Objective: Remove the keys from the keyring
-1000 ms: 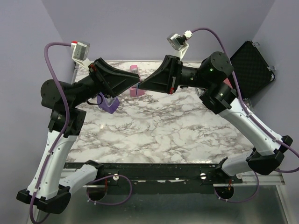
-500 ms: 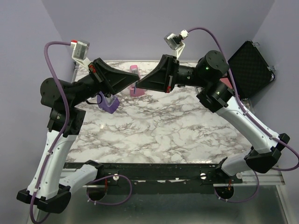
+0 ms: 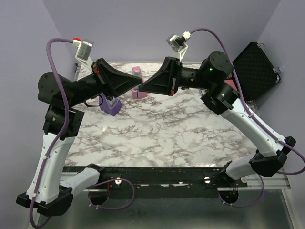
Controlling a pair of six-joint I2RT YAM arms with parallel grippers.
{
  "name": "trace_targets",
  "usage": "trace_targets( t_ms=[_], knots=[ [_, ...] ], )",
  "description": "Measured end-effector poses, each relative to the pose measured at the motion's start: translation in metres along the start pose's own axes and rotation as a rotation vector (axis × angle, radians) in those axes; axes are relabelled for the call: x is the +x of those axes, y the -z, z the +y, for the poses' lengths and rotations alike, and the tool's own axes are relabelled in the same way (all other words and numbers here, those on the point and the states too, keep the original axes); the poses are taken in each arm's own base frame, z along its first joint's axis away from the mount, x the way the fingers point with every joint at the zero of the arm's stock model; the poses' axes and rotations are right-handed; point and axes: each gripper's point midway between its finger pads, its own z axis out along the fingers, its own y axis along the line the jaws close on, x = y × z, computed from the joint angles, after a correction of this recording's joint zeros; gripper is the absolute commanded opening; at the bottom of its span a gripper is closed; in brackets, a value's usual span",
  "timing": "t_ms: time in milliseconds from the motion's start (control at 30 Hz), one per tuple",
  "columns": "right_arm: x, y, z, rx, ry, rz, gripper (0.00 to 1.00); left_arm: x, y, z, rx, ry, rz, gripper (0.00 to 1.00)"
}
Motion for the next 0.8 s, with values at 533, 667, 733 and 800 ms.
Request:
trace_targets(
  t_ms=[533,667,733,800],
  knots=[
    [0.021,0.014,0.012,-0.005,-0.029,0.153,0.01,0.029,-0.006,-0.014,0.105,-0.131,0.204,0.0],
    [0.03,0.018,0.016,-0.022,-0.046,0.202,0.01,0.038,-0.006,-0.017,0.139,-0.141,0.254,0.0],
    [0.036,0.02,0.017,-0.031,-0.063,0.233,0.01,0.046,-0.005,-0.019,0.16,-0.136,0.286,0.0],
    [0.042,0.022,0.017,-0.039,-0.08,0.261,0.01,0.051,-0.004,-0.02,0.175,-0.132,0.314,0.0]
  ],
)
